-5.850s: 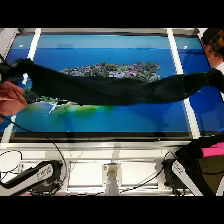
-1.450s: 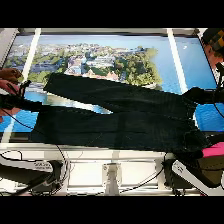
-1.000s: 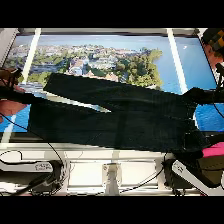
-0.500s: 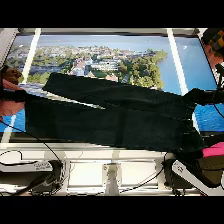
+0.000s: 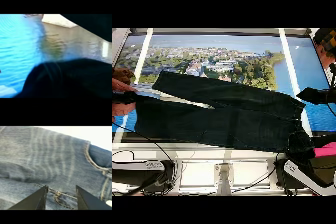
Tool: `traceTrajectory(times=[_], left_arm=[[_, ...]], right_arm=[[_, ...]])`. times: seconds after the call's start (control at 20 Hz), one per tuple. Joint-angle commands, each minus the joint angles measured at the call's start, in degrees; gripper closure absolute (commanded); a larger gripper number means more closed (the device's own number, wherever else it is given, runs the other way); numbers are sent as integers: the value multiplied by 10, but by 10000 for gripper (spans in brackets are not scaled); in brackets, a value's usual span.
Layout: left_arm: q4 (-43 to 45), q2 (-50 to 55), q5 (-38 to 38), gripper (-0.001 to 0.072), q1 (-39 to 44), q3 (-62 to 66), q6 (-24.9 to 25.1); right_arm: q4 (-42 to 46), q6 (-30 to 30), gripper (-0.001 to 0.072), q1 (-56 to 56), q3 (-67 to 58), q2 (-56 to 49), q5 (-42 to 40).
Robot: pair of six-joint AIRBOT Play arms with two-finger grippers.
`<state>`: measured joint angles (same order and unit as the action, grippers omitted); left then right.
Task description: Fold the clothes and pants, and hang the long-sleeved shirts on hangers.
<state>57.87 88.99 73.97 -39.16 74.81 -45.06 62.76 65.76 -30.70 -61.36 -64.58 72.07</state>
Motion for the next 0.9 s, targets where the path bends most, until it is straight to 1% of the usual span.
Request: traceTrajectory(times=[0.0, 0.2, 0.35, 0.45, 0.6, 0.65, 0.8, 0.85], left_arm=[[-5, 10, -10, 12, 0, 0, -3], [-43, 9, -38, 10, 1, 0, -3], [-114, 9, -67, 11, 8, 0, -3], [-147, 9, -104, 12, 21, 0, -3], [-151, 10, -177, 13, 61, 0, -4], [-151, 12, -207, 15, 78, 0, -14], [-151, 23, -311, 18, 120, 4, -68], [-148, 30, -326, 61, 129, 10, -78]], right_arm=[[59, 51, 310, 0, 0, -19, -3], [71, 58, 308, 0, 0, -53, -11], [71, 58, 308, 0, 0, -66, -36], [74, 58, 308, 0, 0, -73, -46], [82, 57, 309, 0, 0, -88, -47], [82, 57, 309, 0, 0, -92, -54], [83, 53, 309, 0, 0, -98, -85], [83, 51, 309, 0, 0, -98, -97]])
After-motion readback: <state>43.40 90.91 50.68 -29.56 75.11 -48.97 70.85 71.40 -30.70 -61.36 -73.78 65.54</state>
